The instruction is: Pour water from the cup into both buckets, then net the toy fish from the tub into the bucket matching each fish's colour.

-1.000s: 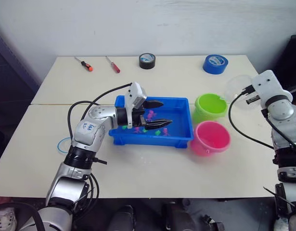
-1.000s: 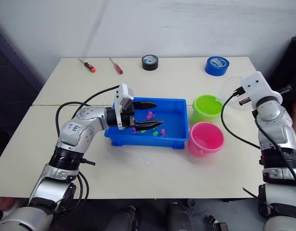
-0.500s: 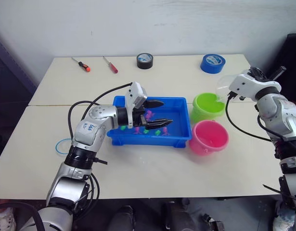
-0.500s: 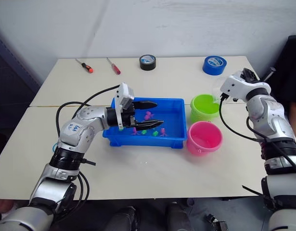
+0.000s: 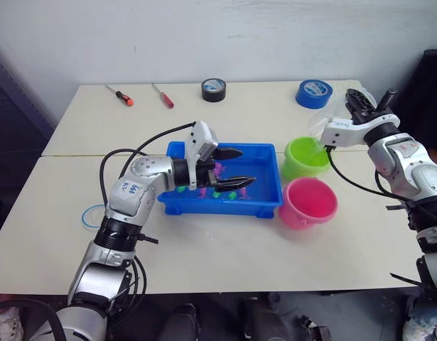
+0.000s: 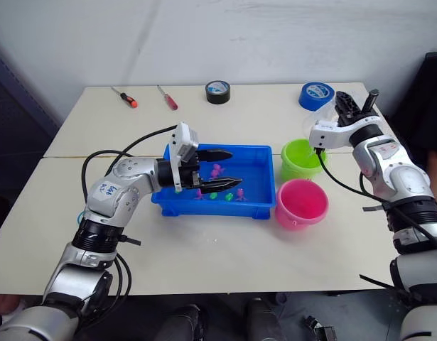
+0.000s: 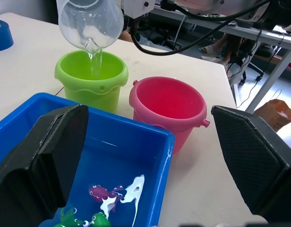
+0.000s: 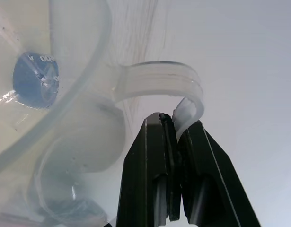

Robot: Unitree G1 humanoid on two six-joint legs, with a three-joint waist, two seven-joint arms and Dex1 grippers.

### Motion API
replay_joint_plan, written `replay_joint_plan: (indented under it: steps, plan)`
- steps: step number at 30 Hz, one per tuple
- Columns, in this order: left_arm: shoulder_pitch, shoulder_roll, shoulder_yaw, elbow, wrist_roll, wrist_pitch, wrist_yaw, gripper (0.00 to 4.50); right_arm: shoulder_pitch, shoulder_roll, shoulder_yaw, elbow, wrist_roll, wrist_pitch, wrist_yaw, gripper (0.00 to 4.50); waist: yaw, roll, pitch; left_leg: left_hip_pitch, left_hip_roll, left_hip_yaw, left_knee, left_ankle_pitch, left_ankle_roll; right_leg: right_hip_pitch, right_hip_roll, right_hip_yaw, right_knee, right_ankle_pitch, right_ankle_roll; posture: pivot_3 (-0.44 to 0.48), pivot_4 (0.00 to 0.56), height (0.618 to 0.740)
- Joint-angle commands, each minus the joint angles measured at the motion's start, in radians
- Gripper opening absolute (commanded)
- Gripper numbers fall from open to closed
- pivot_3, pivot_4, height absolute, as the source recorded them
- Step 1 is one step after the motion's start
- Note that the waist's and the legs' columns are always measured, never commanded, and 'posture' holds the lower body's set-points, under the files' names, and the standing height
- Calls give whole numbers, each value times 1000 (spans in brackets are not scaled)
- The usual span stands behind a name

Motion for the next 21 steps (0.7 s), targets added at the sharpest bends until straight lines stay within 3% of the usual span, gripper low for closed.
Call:
replay_joint_plan:
  steps: [1, 7, 9, 14, 21]
  plan:
    - [-3, 4, 11, -43, -3, -1, -1, 4500, -12, -29, -34, -47, 7, -11, -12, 63, 0, 0, 0, 0, 0, 0, 0, 0, 0, 0, 0, 0, 0, 0, 0, 0, 150, 736]
    - [0, 2, 14, -54, -29, 12, -28, 4500, 43, -1, -155, -43, 187, 31, 72, 63, 1, 0, 0, 0, 0, 0, 0, 0, 0, 0, 0, 0, 0, 0, 0, 0, 150, 736]
    - [12, 13, 14, -85, -60, -1, -88, 4500, 116, 13, -254, -84, 317, 83, 137, 63, 2, 0, 0, 0, 0, 0, 0, 0, 0, 0, 0, 0, 0, 0, 0, 0, 150, 736]
    - [28, 38, 41, -165, -192, 37, -236, 4500, 335, 189, -681, -391, 793, 432, 272, 63, 4, 0, 0, -2, 1, -3, 1, 0, 0, 2, 0, -3, 1, 0, 0, 0, 150, 736]
    - [51, 88, -14, -185, -196, 13, -364, 4500, 628, 348, -1000, -759, 1099, 767, 305, 63, 3, 0, 0, 1, 1, -3, 0, -2, 4, 4, 0, -2, 0, 0, 1, 0, 150, 736]
